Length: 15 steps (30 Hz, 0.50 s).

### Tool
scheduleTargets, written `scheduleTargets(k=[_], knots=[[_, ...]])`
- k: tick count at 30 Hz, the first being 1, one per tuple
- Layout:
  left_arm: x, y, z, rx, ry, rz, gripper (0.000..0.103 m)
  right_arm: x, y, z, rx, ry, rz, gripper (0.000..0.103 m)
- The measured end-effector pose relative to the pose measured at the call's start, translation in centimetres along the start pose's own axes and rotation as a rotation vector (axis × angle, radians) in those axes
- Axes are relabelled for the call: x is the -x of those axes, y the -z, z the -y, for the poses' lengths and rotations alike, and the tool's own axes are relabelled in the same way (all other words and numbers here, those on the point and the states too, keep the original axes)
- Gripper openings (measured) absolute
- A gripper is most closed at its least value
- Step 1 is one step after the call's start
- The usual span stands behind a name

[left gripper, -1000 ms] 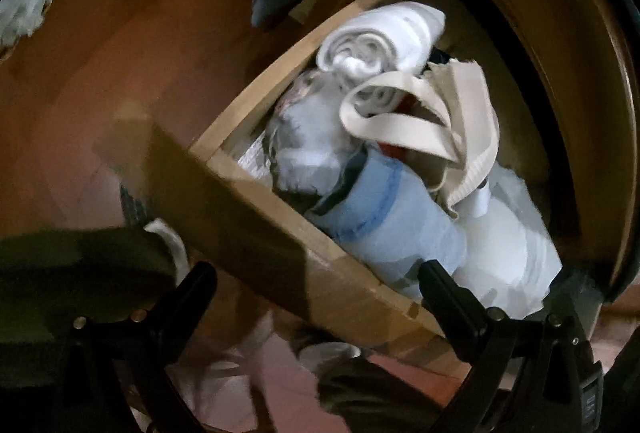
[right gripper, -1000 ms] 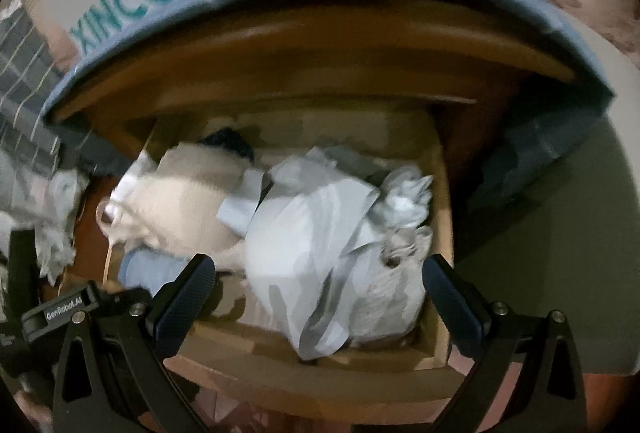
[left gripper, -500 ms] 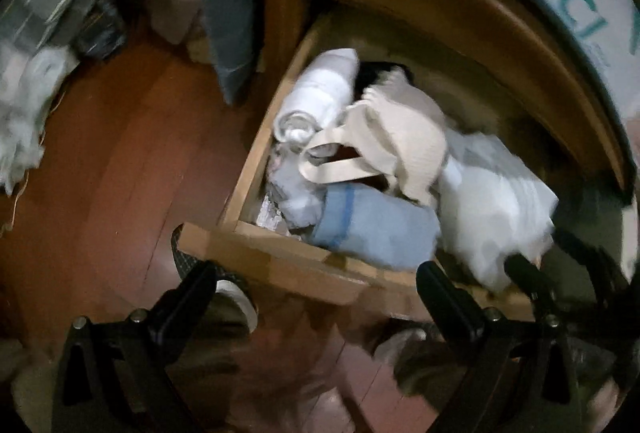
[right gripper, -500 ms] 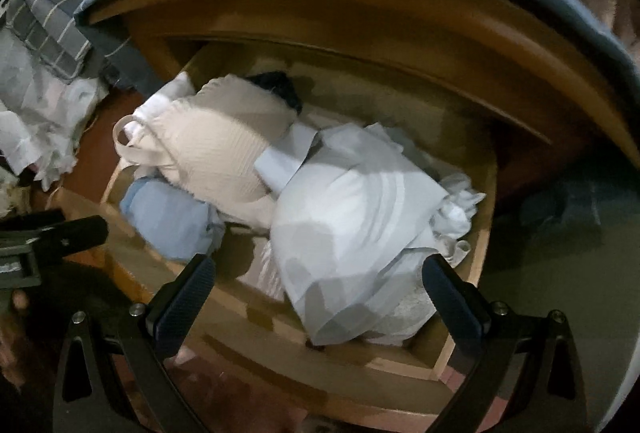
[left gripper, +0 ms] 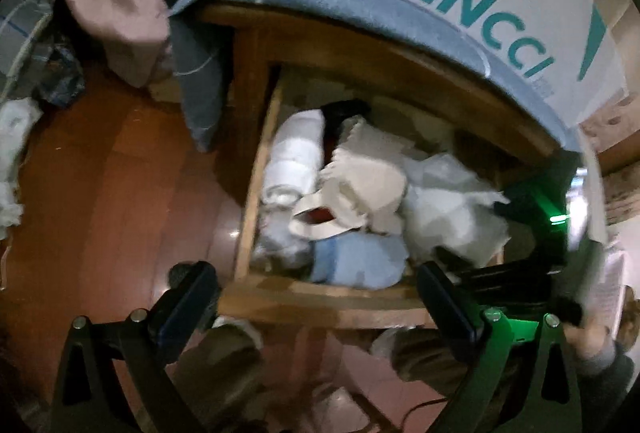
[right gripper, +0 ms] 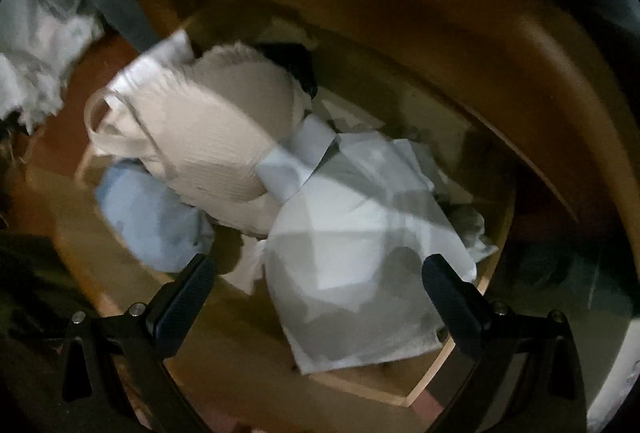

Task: Take underwear out of drawer
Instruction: 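Lower the right tool into the drawer toward the white underwear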

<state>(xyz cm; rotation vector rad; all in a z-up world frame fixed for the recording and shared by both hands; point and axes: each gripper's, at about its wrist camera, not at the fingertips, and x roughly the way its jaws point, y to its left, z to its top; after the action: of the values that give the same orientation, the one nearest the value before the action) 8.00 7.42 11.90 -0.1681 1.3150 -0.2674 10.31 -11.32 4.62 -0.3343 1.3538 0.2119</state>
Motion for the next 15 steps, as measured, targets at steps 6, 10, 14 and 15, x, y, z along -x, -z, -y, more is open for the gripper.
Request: scheduleTargets(k=[6, 10, 14, 15], knots=[[-2.3, 0.3, 0.2, -0.082, -0.021, -0.024, 0.102, -3.4, -0.7, -1.1, 0.099, 0.103, -0.084, 0.103], [-3.5, 0.8, 0.0, -0.114, -0.046, -0.030, 0.102, -6.1, -0.9, -1.0, 0.123, 0.140, -0.147, 0.102], [-4.5, 1.2, -0.3, -0.117, -0.058, -0.053, 0.102, -6.6, -0.9, -0.9, 0.119, 0.154, -0.157, 0.092], [-4.6, 1.2, -0.2, -0.122, -0.064, -0.058, 0.102, -6.5, -1.0, -0.7, 0.114, 0.152, -0.159, 0.081]])
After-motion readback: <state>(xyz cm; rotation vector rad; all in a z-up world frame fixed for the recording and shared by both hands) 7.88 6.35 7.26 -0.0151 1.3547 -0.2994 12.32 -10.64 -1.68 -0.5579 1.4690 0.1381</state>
